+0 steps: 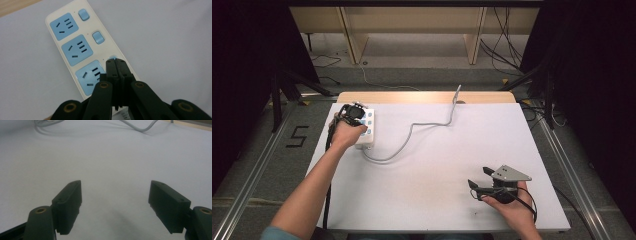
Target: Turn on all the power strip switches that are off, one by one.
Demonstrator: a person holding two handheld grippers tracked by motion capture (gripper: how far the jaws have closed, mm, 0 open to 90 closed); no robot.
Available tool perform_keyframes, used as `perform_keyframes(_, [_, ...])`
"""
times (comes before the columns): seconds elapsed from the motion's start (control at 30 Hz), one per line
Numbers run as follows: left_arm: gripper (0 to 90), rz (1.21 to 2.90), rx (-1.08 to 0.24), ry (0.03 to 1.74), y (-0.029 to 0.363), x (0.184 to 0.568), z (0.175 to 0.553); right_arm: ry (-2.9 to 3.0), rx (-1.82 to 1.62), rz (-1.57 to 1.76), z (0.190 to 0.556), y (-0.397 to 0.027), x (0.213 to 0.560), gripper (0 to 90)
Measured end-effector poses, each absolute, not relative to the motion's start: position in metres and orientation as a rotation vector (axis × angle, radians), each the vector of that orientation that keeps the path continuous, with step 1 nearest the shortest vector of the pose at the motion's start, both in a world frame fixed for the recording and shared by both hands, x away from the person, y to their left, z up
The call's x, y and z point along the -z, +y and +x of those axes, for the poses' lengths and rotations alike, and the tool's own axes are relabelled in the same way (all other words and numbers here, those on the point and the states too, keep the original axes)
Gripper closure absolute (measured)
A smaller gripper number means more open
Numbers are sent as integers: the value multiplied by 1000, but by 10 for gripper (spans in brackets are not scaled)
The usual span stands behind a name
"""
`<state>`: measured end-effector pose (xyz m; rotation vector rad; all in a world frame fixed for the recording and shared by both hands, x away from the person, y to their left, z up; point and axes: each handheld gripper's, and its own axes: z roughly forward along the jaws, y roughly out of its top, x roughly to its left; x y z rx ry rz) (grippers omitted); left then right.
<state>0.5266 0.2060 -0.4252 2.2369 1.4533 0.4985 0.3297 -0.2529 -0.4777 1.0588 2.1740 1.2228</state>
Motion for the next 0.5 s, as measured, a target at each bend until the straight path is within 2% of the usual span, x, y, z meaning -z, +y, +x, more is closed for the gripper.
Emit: perform_keyframes(0.5, [897, 2229, -468, 1465, 199, 436, 539, 2177, -1217, 1060, 330, -253, 478, 279])
